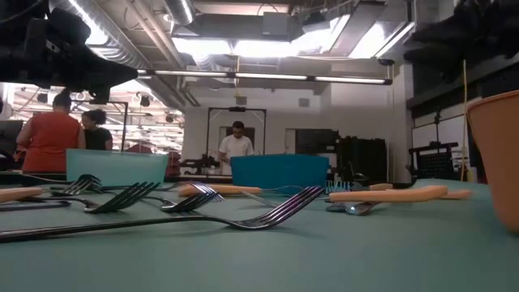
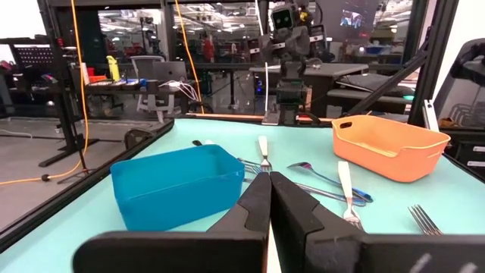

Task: Sort silverware by color (type)
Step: Put the orange fork into the orange bin

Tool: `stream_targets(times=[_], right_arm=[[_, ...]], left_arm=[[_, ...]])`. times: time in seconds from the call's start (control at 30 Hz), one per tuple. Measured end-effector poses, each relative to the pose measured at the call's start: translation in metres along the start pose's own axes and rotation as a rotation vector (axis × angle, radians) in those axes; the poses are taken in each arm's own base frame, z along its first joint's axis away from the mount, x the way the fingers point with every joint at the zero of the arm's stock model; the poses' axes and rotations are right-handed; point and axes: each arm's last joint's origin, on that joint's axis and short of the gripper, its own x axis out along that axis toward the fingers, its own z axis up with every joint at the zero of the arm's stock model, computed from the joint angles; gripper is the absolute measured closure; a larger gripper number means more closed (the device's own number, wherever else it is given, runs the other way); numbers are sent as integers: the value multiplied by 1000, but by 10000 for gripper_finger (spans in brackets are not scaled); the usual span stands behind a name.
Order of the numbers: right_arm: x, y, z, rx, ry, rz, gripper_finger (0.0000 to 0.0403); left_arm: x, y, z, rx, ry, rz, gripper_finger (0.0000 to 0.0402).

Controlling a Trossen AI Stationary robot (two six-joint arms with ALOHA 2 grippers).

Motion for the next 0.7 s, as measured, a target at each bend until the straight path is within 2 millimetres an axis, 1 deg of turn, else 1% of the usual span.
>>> stream_targets(times=[0.23, 0.4, 0.57, 0.7], right_arm=[[14, 5, 13, -80, 343, -67, 190], [29, 8, 15, -145, 506, -89, 190], [44, 9, 7, -185, 611, -99, 190], [60, 10, -5, -203, 714, -115, 190]], left_arm=[[0, 0, 0, 0, 0, 0, 401], [0, 0, 0, -1, 0, 0, 401], [0, 0, 0, -1, 0, 0, 401], [0, 0, 0, -1, 0, 0, 401]])
